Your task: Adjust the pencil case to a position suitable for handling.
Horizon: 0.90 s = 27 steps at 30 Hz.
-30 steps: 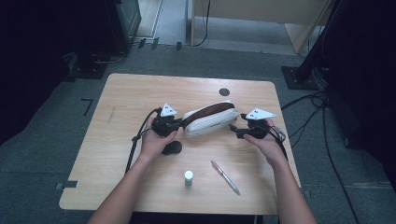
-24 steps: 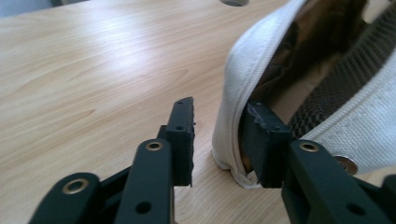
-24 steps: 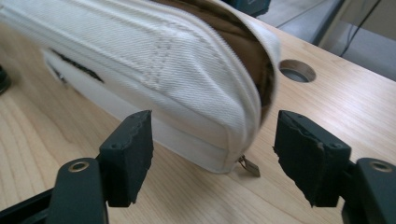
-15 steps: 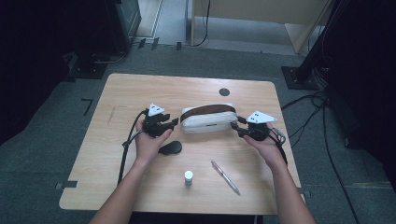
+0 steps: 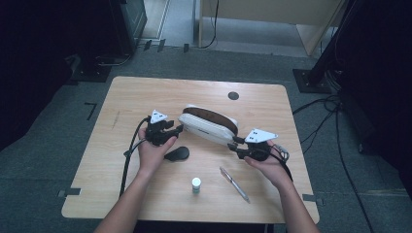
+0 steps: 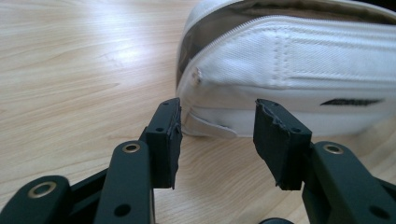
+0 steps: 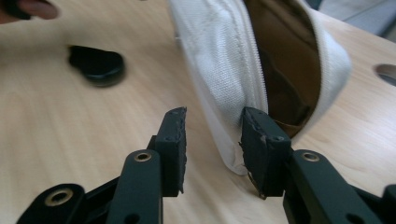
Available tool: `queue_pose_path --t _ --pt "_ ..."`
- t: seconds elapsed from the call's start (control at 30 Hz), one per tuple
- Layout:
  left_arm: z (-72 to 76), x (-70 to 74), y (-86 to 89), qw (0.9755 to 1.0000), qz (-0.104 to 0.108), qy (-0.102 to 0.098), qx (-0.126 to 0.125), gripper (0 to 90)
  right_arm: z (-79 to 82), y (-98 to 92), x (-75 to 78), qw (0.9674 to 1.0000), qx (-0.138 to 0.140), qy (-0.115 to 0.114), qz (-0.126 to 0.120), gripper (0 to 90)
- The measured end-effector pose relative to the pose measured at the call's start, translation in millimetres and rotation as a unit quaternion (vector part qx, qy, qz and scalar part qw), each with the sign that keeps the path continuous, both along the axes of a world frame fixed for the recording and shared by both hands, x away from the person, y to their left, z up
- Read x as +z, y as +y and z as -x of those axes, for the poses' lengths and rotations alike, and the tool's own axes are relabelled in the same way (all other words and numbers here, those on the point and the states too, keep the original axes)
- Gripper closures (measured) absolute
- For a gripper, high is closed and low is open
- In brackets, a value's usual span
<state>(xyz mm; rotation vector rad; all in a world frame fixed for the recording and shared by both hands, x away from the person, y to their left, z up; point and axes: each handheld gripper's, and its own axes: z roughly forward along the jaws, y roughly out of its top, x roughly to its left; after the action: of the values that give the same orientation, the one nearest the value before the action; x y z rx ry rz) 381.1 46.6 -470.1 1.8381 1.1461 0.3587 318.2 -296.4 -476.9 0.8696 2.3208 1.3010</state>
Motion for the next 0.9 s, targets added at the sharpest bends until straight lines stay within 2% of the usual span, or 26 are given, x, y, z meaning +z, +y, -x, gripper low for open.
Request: queue_pose_path --t 0.07,0.2,0.23,0.27,0.3,0.33,0.4,0.47,0.5,0.6,0.63,0.67,0.73,0.8,0.83,0.9 --pt "0.5 0.7 0.2 1.0 -0.003 0.0 0.0 51.4 4.0 3.5 1.7 0.9998 0.017 0.001 -0.003 56.5" --pt "3.0 1.6 -0.5 1.0 -0.006 0.001 -0.005 51.4 6.6 -4.6 9.2 0.9995 0.026 0.005 -0.016 55.3" --pt "4.6 1.4 -0.9 0.9999 -0.007 0.003 -0.008 51.6 3.4 -16.1 14.8 0.9995 0.007 0.003 -0.032 55.9" --pt "5.5 0.5 -2.0 0.9999 -0.002 0.004 -0.009 52.6 -0.9 -22.1 16.7 0.9993 -0.012 0.002 -0.036 56.5" --pt "5.5 0.5 -2.0 0.9999 -0.002 0.004 -0.009 53.9 -0.9 -22.1 16.7 0.9993 -0.012 0.002 -0.036 56.5" --pt "6.0 -0.3 -3.3 0.9999 -0.002 0.008 -0.014 54.2 -11.3 -30.6 19.2 0.9972 -0.057 0.003 -0.048 57.2" --pt "7.5 -3.3 -8.8 0.9998 -0.005 0.013 -0.017 54.5 -22.7 -32.5 19.6 0.9946 -0.088 0.006 -0.054 57.1" --pt "8.6 -6.4 -15.1 0.9995 -0.01 0.017 -0.023 54.5 -27.8 -30.5 19.2 0.9938 -0.094 0.012 -0.059 57.0" --pt "9.0 -8.9 -20.6 0.9993 -0.018 0.019 -0.026 54.5 -36.6 -23.5 17.5 0.9935 -0.094 0.016 -0.062 57.3" --pt "7.8 -10.9 -23.6 0.9991 -0.019 0.025 -0.027 54.5 -42.3 -14.2 15.0 0.9941 -0.09 0.024 -0.055 61.2" --pt "7.0 -11.7 -24.3 0.9991 -0.022 0.027 -0.027 54.5 -44.2 -10.0 13.7 0.9942 -0.092 0.025 -0.049 67.2" --pt "5.3 -13.0 -24.8 0.999 -0.022 0.03 -0.026 54.4 -45.3 -4.5 12.3 0.9929 -0.102 0.042 -0.045 73.5" --pt "4.7 -13.6 -25.1 0.999 -0.021 0.031 -0.025 54.4 -44.9 -3.8 12.7 0.9919 -0.105 0.05 -0.052 75.4" --pt "3.3 -14.1 -25.1 0.9989 -0.023 0.03 -0.027 54.4 -38.7 -2.4 14.2 0.9889 -0.11 0.075 -0.066 76.5" --pt "3.0 -14.1 -25.2 0.9989 -0.023 0.03 -0.027 54.3 -35.3 -1.1 14.3 0.9891 -0.11 0.074 -0.063 76.7" --pt "2.5 -14.0 -25.2 0.999 -0.02 0.03 -0.027 54.3 -26.7 2.4 15.4 0.9875 -0.119 0.082 -0.064 76.7"
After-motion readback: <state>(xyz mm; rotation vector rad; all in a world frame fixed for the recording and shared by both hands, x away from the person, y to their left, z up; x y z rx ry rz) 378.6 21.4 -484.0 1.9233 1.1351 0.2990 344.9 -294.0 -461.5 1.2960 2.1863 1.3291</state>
